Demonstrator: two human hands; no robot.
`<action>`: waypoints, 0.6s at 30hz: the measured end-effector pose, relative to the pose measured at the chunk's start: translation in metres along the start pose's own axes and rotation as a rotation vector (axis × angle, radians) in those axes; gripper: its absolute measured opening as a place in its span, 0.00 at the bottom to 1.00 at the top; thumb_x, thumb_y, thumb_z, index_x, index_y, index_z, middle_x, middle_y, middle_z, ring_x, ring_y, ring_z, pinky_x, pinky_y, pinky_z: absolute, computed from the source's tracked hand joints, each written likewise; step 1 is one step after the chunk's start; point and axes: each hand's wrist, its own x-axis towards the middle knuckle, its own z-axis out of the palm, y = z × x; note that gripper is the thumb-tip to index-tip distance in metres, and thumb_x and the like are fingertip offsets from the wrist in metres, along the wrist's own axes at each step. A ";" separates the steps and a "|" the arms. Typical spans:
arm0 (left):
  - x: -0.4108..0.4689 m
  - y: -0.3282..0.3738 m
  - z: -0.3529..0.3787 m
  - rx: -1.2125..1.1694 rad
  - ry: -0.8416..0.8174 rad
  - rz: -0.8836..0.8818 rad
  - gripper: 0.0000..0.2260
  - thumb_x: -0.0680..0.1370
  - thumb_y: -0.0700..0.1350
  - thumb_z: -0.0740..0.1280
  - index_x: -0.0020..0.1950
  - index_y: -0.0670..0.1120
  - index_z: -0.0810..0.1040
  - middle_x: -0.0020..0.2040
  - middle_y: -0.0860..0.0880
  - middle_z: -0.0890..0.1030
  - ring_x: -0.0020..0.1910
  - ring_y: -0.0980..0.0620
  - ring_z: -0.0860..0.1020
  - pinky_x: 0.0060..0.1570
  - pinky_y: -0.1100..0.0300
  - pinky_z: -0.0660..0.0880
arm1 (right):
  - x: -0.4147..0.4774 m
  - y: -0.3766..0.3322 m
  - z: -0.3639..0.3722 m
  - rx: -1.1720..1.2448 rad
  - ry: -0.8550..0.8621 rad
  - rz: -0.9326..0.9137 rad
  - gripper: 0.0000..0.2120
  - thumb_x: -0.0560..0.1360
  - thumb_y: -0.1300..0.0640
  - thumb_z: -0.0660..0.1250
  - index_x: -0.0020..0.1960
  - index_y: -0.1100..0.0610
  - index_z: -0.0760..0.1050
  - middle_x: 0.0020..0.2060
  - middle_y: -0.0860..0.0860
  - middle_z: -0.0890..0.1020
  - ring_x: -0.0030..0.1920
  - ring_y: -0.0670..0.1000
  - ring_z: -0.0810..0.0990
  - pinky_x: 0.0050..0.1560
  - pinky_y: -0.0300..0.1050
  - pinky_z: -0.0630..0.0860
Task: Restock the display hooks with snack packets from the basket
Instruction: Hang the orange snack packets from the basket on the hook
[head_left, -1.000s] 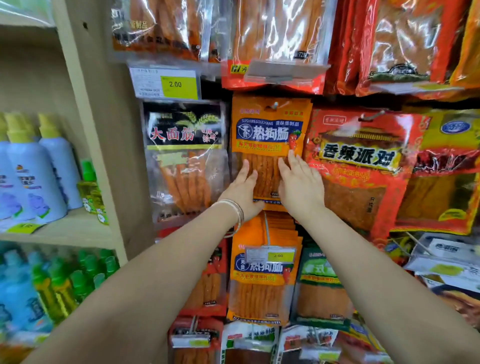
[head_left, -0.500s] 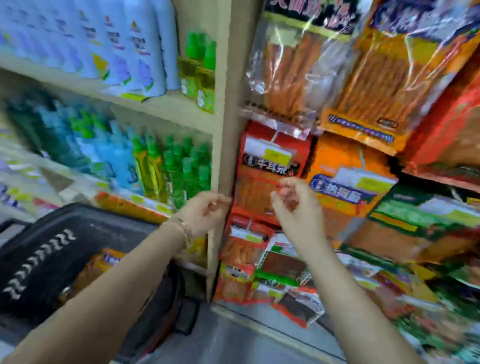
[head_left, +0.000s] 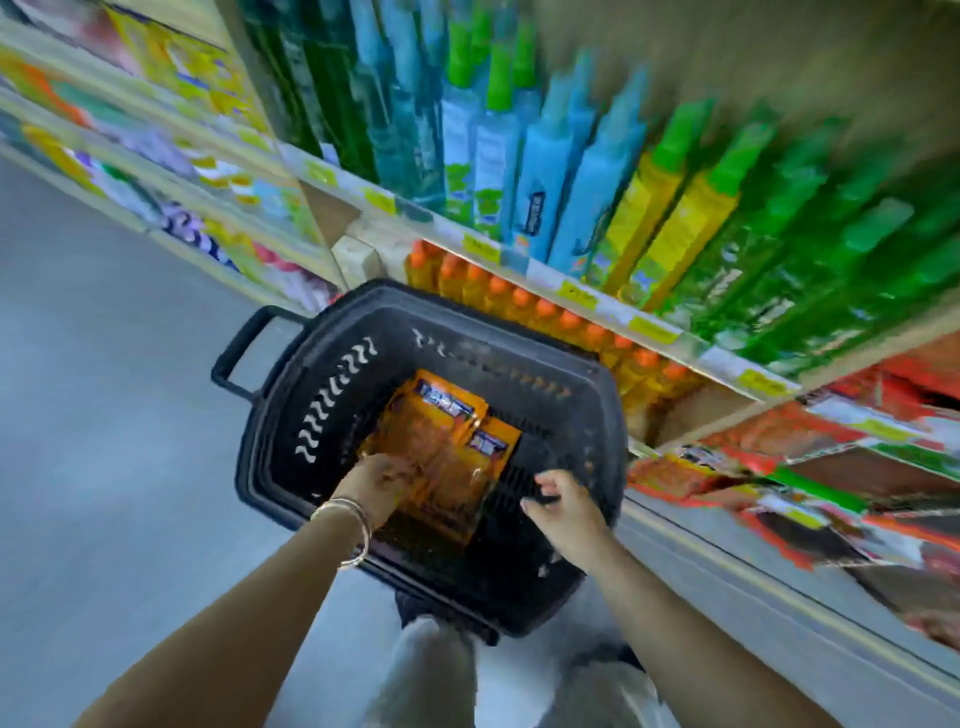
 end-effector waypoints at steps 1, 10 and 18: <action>0.005 -0.009 -0.004 0.016 -0.032 -0.012 0.10 0.75 0.38 0.66 0.56 0.44 0.78 0.53 0.39 0.81 0.54 0.38 0.78 0.51 0.52 0.74 | 0.011 -0.001 0.019 -0.002 -0.060 0.069 0.20 0.76 0.50 0.67 0.64 0.55 0.69 0.60 0.53 0.75 0.48 0.47 0.74 0.45 0.37 0.66; 0.104 -0.057 -0.008 0.074 -0.198 -0.073 0.07 0.77 0.40 0.64 0.51 0.48 0.79 0.52 0.45 0.81 0.51 0.44 0.79 0.51 0.56 0.74 | 0.109 0.014 0.128 -0.007 -0.228 0.361 0.18 0.78 0.51 0.65 0.64 0.56 0.68 0.48 0.49 0.72 0.43 0.50 0.74 0.43 0.45 0.69; 0.178 -0.077 -0.004 0.091 -0.257 -0.075 0.10 0.76 0.45 0.64 0.57 0.52 0.76 0.52 0.52 0.79 0.44 0.55 0.77 0.40 0.67 0.72 | 0.199 0.031 0.200 0.197 -0.072 0.459 0.20 0.74 0.51 0.70 0.61 0.61 0.73 0.48 0.51 0.76 0.50 0.53 0.77 0.48 0.41 0.71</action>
